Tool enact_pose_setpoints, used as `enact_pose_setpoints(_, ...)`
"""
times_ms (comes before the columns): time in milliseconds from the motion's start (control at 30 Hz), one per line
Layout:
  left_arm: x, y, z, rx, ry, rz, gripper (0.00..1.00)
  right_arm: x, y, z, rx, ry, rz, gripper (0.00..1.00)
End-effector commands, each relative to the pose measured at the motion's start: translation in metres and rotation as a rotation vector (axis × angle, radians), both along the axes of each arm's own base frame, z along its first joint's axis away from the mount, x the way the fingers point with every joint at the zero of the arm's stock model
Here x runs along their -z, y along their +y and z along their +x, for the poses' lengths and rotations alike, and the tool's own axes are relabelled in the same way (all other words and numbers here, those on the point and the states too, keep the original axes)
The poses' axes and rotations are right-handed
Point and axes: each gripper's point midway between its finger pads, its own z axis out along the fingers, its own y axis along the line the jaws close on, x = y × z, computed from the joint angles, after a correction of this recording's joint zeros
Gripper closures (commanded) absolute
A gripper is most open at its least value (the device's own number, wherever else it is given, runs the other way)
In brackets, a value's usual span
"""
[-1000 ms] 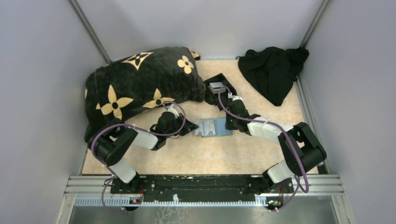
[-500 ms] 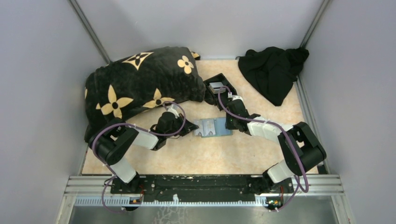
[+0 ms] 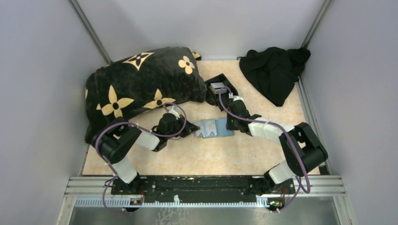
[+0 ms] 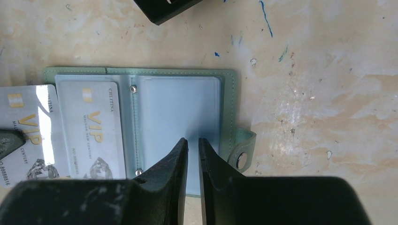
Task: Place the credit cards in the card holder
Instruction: Insert the credit card into the card holder.
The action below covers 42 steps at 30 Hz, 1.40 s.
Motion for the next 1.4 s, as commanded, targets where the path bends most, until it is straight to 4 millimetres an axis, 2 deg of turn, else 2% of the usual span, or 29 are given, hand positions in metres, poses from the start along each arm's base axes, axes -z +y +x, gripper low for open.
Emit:
enact_pose_setpoints(0,-0.009,-0.005,0.002,0.010,-0.020,-0.049,1.00,-0.013,0.010,0.013,0.004,-0.048,0.026,0.85)
enact_pose_setpoints(700,-0.024,-0.010,0.002,0.031,-0.034,-0.089,1.00,-0.007,0.009,0.011,0.005,-0.037,0.021,0.85)
enact_pose_setpoints(1367,-0.007,0.001,0.004,-0.036,0.016,-0.038,1.00,-0.007,0.009,0.011,0.007,-0.036,0.024,0.85)
